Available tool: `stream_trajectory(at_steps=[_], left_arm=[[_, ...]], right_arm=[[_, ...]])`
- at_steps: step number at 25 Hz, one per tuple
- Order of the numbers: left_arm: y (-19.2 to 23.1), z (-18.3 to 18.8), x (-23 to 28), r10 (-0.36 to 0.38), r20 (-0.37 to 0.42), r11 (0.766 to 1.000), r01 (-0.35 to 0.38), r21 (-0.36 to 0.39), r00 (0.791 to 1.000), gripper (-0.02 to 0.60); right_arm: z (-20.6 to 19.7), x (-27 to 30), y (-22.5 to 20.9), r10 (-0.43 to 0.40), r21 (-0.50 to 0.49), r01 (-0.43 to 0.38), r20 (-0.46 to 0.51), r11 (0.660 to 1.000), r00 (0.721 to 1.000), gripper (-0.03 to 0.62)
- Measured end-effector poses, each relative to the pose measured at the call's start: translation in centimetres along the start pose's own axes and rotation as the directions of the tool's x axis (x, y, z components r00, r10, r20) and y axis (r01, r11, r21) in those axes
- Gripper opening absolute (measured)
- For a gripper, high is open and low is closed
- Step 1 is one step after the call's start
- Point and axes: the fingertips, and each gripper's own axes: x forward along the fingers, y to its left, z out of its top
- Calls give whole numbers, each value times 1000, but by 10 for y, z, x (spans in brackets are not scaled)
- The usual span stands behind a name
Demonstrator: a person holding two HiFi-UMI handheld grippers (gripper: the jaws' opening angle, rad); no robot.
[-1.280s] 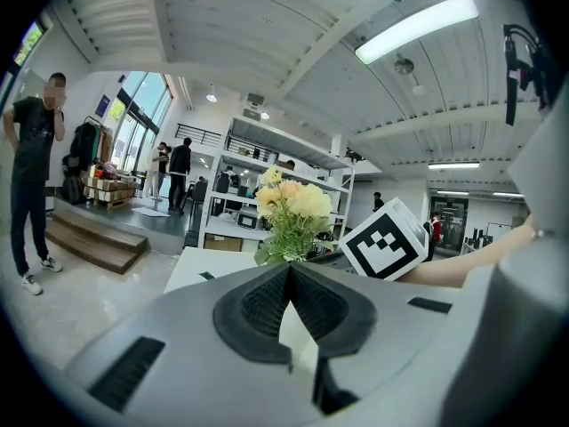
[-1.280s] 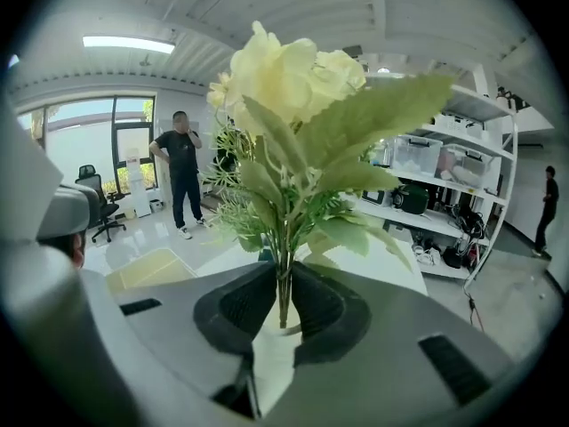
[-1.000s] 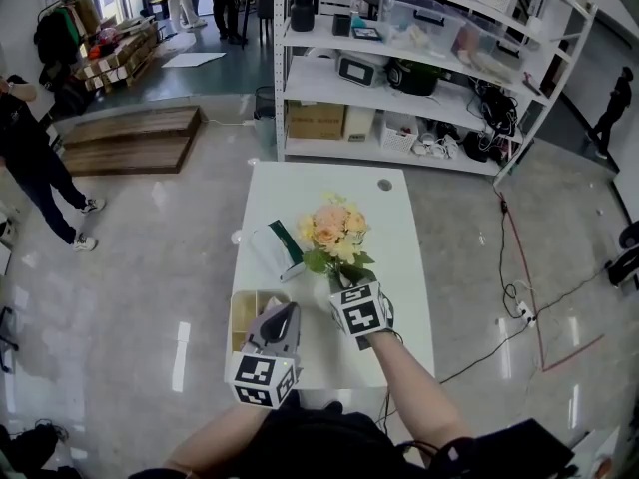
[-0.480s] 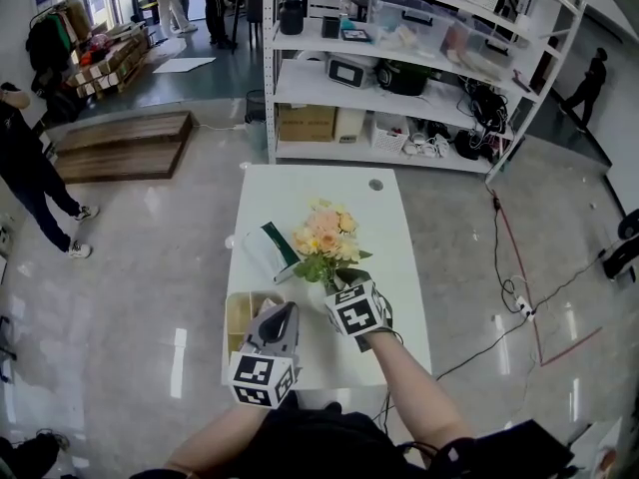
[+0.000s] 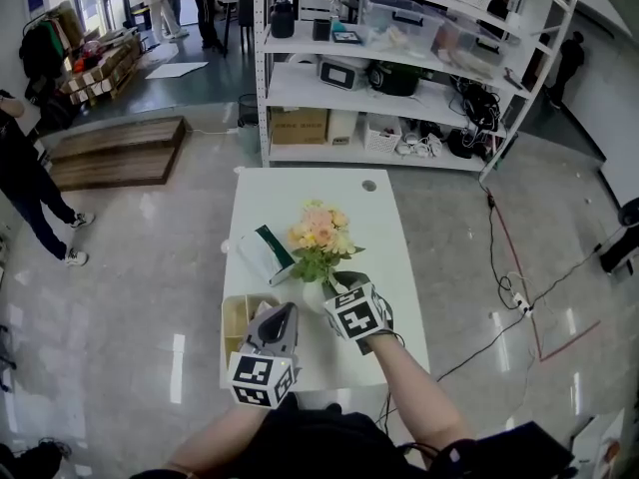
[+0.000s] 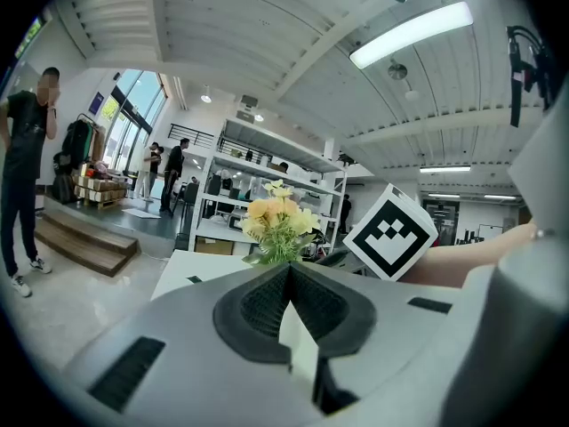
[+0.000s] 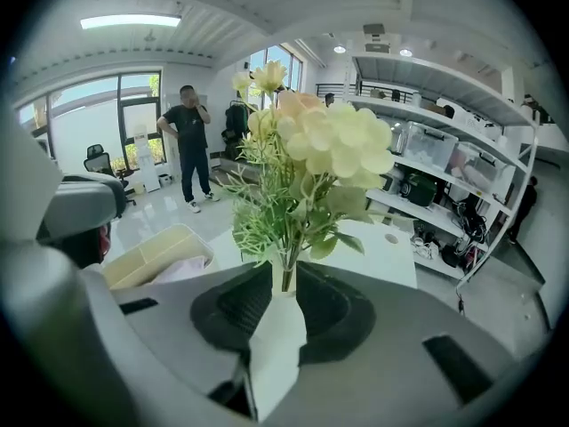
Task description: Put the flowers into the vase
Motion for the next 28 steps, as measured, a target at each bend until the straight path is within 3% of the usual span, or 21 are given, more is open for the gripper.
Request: stream_trajectory(at_steps=[10,12,14,17,19,22,28], left_arm=[[-16,-1,11,-44,-11,999,44,11,999,3],[-21,2,13,-56,-10,998,56,18,998,3],[-28,5,16,-68,-9,997,69,26,998,3],[-39,9,18,-88,-4,995,88,40,996,3],[-45,10,19,-98,0,994,98,44,995,3],[-52,12,21,-109,4,993,108,53,994,3],[-63,12,25,-127,2,990,126,65,992,3]], right_arm=[[-36,-32,11,83,97,-84,9,992,996,91],[-41,-45,7,83,137,-89,49,987,995,91],[-37,-70,-1,53,195,-84,159,977,986,67],[-25,-122,-15,-65,293,-53,380,955,923,26],[-22,-150,-24,-163,337,-4,467,942,869,14],[-25,-173,-36,-267,398,51,509,916,818,6],[-27,-187,-38,-339,451,77,538,889,772,5]])
